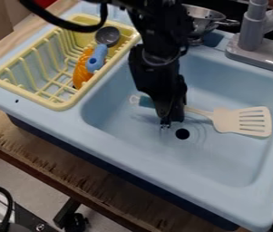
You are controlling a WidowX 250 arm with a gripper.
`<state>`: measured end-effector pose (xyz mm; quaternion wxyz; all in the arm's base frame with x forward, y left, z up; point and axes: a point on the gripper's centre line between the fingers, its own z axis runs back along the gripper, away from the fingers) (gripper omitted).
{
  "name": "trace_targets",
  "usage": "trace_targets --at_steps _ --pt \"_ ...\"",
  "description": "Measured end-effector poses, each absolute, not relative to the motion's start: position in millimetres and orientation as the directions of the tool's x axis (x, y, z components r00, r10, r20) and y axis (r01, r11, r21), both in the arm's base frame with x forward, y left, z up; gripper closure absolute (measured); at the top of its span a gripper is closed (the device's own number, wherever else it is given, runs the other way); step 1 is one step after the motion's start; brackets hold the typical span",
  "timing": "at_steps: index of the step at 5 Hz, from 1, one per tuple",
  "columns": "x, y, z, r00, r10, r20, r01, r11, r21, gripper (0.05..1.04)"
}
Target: Put the beige spatula in the dish drainer
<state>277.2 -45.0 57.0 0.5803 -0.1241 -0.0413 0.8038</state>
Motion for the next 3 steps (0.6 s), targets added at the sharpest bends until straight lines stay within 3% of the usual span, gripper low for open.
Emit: trace_targets --at_steps 2,3 --pt "278.2 -42.2 56.9 -0.175 0.976 -0.131 -0.960 -0.199 -0.197 0.249" --pt "279.6 -40.4 61.9 -0.102 0.989 -0.107 -0.966 -0.124 -0.226 0.075"
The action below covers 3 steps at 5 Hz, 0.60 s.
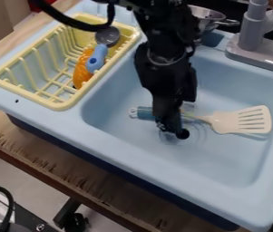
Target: Put the beige spatula in the dish drainer
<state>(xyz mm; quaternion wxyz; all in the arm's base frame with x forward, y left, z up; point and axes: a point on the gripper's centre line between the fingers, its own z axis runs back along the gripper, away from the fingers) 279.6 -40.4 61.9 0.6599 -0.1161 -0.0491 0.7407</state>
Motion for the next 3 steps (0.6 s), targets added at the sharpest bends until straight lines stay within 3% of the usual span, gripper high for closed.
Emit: trace_targets --at_steps 2,3 --pt "274 -29 102 0.031 0.995 -0.100 -0.974 0.007 -0.227 0.083" --pt "269 -19 114 0.175 0.984 -0.019 -0.965 0.168 -0.200 0.083"
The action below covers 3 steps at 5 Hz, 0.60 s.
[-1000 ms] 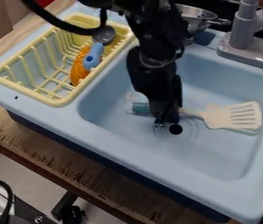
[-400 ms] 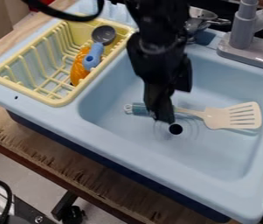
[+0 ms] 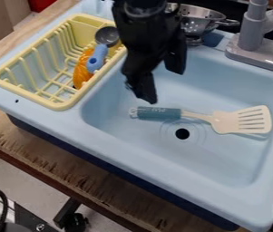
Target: Put the beige spatula in the dish drainer
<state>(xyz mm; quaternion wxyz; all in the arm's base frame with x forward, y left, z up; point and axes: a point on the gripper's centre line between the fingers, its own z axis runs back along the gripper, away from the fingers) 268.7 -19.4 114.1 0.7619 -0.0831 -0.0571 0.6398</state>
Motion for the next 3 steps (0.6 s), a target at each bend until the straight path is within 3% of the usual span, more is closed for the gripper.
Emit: trace_targets --at_steps 1,3 --pt "264 -4 127 0.353 0.935 0.024 -0.926 0.353 -0.135 0.083" --pt "249 30 145 0.690 0.721 0.067 -0.717 0.693 -0.076 0.083"
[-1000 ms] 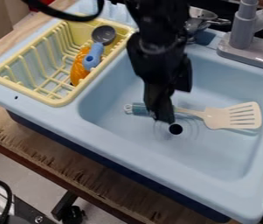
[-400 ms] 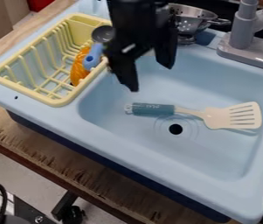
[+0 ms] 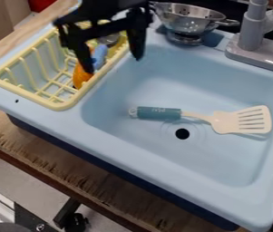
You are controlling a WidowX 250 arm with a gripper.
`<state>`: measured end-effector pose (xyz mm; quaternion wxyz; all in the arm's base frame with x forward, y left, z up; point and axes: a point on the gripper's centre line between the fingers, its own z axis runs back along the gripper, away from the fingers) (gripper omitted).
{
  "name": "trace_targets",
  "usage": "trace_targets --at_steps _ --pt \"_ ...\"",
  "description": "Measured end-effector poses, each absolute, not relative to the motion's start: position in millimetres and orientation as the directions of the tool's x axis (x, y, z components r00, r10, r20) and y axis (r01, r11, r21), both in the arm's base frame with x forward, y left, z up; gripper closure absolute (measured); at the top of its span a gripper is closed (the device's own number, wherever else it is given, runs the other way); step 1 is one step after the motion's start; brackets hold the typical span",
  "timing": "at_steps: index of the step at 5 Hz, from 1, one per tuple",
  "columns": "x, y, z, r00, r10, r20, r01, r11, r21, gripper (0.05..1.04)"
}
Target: Put the beige spatula in the dish drainer
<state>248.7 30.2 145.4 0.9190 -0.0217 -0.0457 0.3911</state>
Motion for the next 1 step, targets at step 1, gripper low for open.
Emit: trace_targets --at_steps 1 --pt "247.2 43.0 140.8 0.831 0.555 0.037 -0.552 0.831 -0.074 0.083"
